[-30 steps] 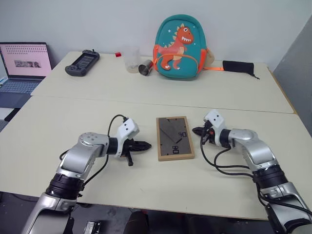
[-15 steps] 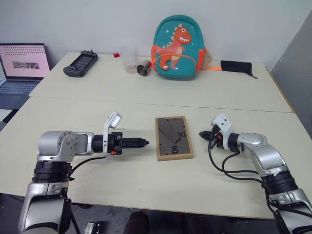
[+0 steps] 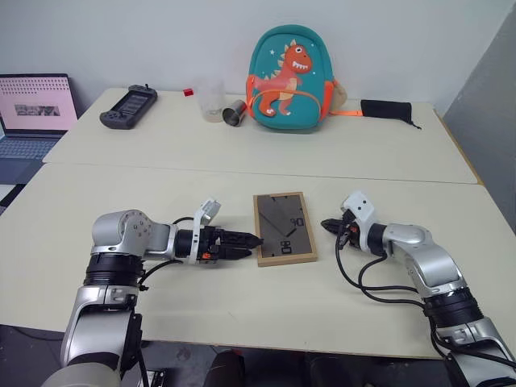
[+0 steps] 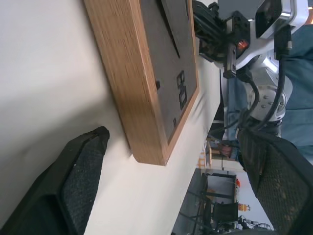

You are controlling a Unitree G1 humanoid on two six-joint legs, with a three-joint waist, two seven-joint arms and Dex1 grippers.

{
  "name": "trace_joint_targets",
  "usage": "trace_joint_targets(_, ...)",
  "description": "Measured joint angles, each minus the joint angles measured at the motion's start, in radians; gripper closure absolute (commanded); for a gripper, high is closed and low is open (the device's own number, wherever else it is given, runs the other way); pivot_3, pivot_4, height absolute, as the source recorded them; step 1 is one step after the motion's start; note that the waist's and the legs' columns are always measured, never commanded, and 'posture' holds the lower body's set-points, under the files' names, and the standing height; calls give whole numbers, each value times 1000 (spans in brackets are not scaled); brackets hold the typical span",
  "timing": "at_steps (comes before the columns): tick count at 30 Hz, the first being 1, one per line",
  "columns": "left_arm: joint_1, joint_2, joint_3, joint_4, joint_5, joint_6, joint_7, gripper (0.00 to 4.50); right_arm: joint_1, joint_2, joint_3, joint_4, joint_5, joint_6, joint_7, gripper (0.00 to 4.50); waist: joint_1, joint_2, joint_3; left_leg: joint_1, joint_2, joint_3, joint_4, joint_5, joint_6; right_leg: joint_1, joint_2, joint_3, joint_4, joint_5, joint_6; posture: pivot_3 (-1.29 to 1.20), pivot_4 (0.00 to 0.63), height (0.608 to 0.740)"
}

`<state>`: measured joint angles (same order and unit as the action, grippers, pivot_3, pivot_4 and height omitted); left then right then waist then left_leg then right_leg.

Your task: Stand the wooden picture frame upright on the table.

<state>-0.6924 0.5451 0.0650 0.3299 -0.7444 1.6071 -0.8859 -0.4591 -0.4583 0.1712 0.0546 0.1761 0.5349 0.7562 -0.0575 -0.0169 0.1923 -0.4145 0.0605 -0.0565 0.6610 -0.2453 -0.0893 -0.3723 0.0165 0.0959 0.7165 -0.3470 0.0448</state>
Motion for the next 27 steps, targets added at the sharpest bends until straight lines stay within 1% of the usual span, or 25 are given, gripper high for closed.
trace_joint_targets(10,4,-27,4,3,1,-37,15,33,6,79,51,-51,2,54,-19,4500,6,1,-1,1,-1,-1,0,0,0,1,0,-1,0,0,1,0,150,740)
trace_joint_targets(16,5,-33,2,5,1,-49,16,33,6,86,51,-52,2,65,-21,4500,10,1,-1,1,-1,-1,1,0,0,2,-1,0,0,1,2,0,150,740)
trace_joint_targets(19,14,-34,1,-1,1,-66,13,533,7,87,51,-52,1,67,-21,4500,10,1,-1,1,-1,-1,1,0,0,1,-1,0,0,1,2,0,150,740)
trace_joint_targets(27,37,-35,1,-1,0,-94,2,2109,16,76,54,-67,1,57,-18,4500,9,1,-1,-1,-1,-1,0,0,0,0,-1,0,-1,1,2,0,150,740)
